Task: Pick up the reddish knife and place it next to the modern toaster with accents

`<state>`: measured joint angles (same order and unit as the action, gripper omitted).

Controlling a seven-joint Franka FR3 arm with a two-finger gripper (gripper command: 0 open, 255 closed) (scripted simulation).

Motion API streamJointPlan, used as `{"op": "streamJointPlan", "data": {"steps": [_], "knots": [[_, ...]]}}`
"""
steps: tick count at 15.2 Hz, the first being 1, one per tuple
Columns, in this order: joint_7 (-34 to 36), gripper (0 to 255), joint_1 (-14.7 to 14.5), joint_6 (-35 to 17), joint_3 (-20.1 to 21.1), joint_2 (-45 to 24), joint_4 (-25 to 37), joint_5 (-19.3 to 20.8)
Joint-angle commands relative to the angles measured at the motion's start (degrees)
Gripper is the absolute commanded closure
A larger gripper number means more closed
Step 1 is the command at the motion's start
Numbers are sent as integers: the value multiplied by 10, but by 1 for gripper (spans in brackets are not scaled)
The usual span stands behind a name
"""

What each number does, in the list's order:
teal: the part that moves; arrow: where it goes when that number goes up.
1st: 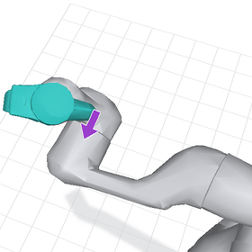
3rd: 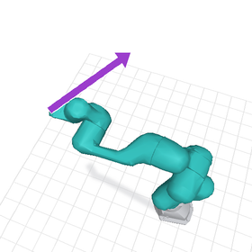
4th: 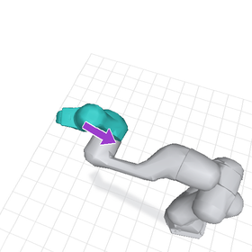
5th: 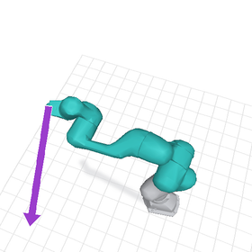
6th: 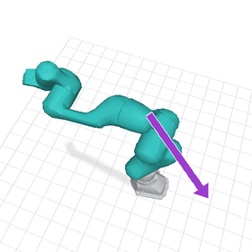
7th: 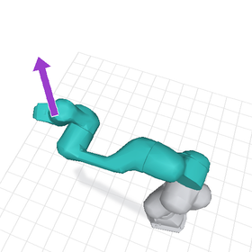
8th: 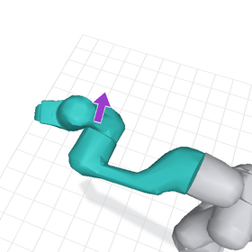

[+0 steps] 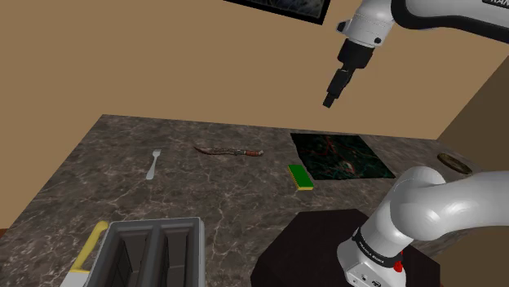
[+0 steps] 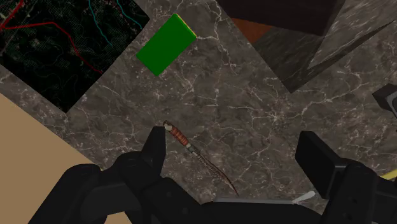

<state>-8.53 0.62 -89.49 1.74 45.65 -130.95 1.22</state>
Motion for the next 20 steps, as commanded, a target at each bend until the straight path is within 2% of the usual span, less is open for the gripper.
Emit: {"op": "streamJointPlan", "data": {"steps": [1, 10, 20], "knots": [[0, 0, 0, 0, 0, 0, 0, 0], [-117, 0, -24, -158, -47, -137, -28, 16], [-249, 0, -51, -301, -81, -338, 18, 2]]}}
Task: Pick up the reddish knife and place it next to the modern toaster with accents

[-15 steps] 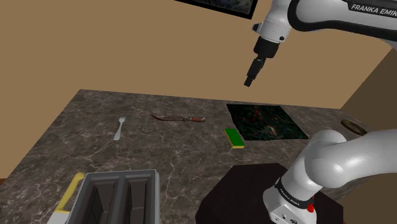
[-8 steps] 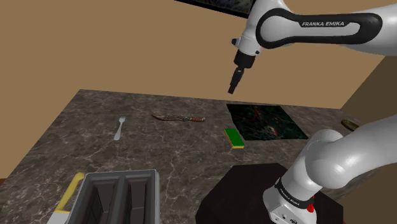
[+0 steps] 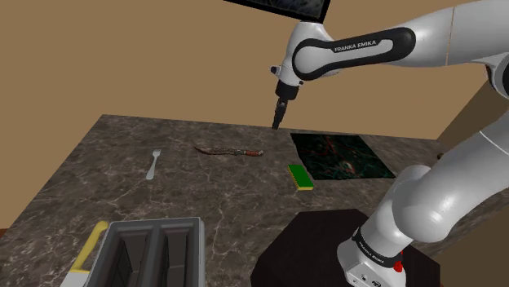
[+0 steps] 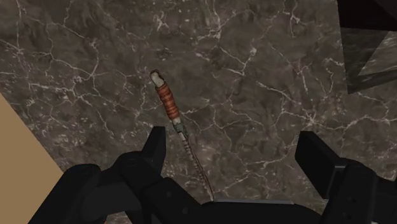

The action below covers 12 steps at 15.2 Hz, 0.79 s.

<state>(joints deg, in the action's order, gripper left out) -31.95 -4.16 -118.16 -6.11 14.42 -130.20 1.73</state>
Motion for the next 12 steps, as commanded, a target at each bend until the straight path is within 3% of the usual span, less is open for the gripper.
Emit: {"op": "streamJointPlan", "data": {"steps": [1, 12], "knots": [[-28, 0, -5, -25, -4, -47, 19, -7], [-166, 0, -14, -108, 7, -286, 159, -48]]}}
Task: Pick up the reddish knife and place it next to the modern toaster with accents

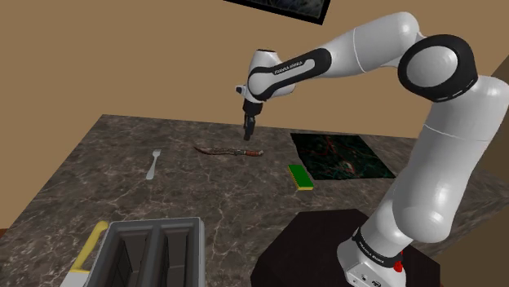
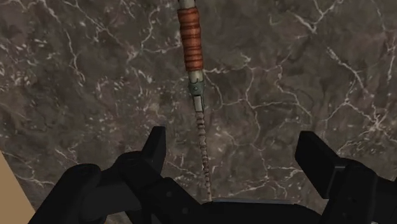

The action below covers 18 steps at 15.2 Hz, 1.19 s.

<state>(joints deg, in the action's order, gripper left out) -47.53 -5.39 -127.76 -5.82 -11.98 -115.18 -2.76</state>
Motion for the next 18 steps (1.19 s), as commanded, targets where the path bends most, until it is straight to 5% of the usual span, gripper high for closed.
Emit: {"op": "streamJointPlan", "data": {"steps": [1, 6, 18], "knots": [[-21, 0, -1, -16, 7, -44, 26, -6], [-64, 0, 1, -25, 23, -142, 108, -11], [-67, 0, 2, -69, 26, -178, 100, -15]]}}
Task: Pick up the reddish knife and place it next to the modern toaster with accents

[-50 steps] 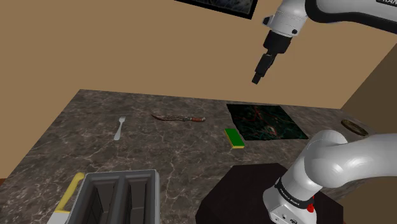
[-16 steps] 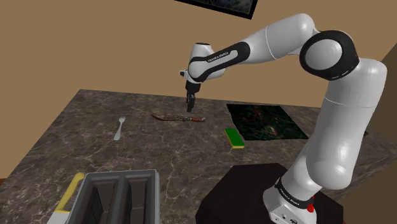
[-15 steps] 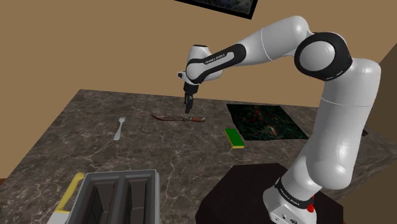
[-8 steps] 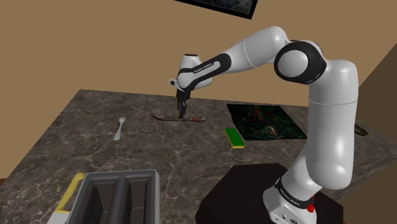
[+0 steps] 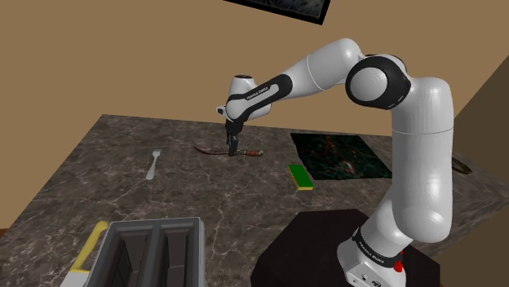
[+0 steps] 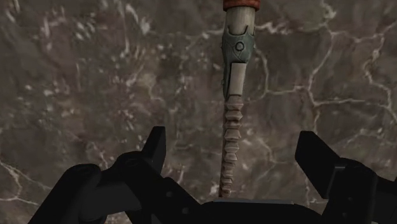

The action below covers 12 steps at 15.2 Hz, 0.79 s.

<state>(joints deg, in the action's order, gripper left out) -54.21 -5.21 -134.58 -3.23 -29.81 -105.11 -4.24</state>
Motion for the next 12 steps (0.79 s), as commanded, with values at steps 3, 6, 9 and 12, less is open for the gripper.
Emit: {"op": "streamJointPlan", "data": {"steps": [3, 6, 9, 12], "knots": [[0, 0, 0, 0, 0, 0, 0, 0], [0, 255, 0, 0, 0, 0, 0, 0], [0, 255, 0, 0, 0, 0, 0, 0], [0, 255, 0, 0, 0, 0, 0, 0]]}}
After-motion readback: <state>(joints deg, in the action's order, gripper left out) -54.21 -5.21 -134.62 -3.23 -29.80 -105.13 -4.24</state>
